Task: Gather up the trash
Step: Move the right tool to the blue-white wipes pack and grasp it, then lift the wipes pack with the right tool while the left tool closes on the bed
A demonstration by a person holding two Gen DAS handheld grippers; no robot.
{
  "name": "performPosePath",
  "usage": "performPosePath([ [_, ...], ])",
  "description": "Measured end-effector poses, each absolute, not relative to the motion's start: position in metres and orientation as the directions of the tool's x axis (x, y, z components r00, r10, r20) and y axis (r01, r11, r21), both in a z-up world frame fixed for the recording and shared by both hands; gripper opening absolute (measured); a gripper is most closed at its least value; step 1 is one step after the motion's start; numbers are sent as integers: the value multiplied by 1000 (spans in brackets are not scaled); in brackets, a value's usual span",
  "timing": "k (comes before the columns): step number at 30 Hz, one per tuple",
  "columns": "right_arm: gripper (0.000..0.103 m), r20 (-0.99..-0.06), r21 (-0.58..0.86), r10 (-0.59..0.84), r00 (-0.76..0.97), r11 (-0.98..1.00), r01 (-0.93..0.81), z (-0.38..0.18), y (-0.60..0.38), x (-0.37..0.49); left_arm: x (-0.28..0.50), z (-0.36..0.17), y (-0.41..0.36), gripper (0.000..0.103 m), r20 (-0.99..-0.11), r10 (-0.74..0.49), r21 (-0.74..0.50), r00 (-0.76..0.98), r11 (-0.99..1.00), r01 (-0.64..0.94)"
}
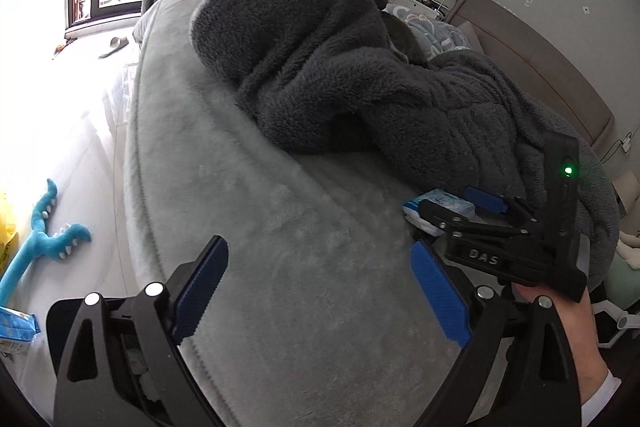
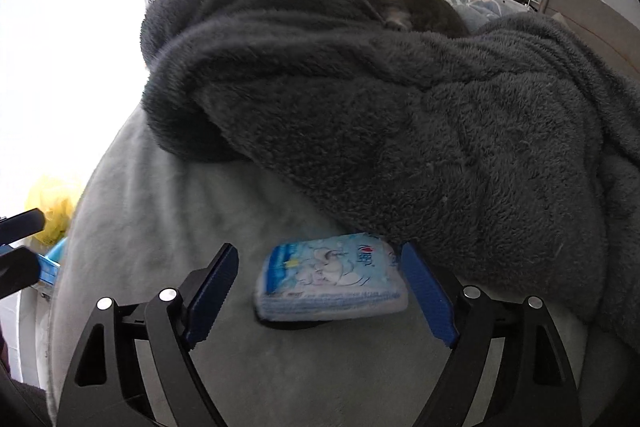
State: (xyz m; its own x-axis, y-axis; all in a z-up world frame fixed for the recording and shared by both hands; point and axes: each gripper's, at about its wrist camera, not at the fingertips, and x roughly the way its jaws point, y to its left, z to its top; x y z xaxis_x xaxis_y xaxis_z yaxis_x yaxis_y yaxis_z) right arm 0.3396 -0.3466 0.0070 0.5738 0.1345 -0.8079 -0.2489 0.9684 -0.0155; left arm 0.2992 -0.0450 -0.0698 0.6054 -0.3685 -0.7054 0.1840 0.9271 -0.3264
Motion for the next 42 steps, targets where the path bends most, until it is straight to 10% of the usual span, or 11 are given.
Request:
performPosePath([
  [42,71,-743,232,279,609,960,-157,32,-489,267,309,-105,-212,81,-693,-389,-101,607,886,453],
])
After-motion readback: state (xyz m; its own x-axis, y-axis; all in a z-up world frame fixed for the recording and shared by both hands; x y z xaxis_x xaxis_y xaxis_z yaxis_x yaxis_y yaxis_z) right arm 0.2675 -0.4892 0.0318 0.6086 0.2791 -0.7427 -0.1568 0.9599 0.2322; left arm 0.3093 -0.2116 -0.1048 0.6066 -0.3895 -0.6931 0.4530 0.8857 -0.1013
